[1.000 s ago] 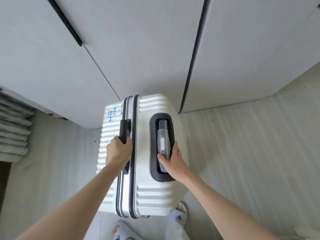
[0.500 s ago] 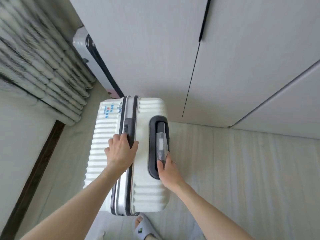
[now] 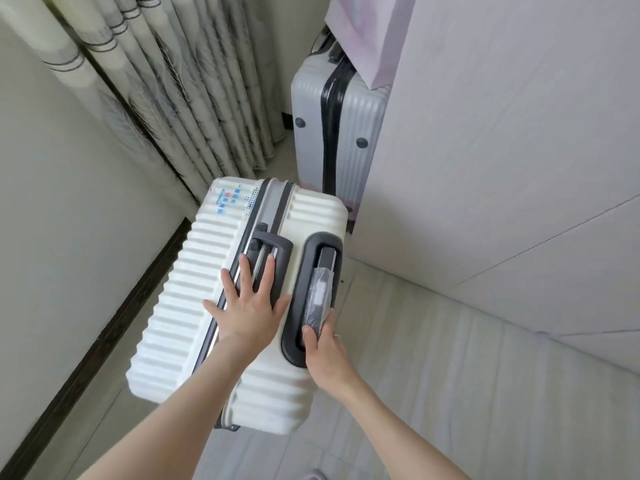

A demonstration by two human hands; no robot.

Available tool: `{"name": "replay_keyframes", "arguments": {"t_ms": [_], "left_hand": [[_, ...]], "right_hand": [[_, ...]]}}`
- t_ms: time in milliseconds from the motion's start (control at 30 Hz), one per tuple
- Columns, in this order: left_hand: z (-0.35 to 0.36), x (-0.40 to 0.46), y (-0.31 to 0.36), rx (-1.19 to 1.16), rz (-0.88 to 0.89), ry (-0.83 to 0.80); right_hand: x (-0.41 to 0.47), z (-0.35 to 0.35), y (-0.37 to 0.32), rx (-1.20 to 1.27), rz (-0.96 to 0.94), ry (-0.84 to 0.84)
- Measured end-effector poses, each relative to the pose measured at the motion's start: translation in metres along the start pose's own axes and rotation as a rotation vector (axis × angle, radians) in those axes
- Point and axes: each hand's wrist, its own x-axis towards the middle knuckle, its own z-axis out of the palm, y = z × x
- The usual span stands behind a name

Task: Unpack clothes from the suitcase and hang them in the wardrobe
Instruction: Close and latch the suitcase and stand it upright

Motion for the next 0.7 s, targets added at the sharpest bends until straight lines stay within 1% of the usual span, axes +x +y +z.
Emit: {"name": "replay_keyframes", "arguments": {"t_ms": [300,533,700], "left_hand": [[-0.055,0.126,-0.049,0.023,-0.036,0.023],[-0.102,0.226,-0.066,0.017,-0.085,-0.028],[-0.134,0.294,-0.073,0.062,-0.077,-0.036]], "right_hand": [[0.106,0.004,-0.098,0.006,-0.051,-0.084],[0.181,-0.008,-0.185,0.033,-0.015,-0.156],[0.234,-0.015,-0.235,0.008,-0.015,-0.138]]}}
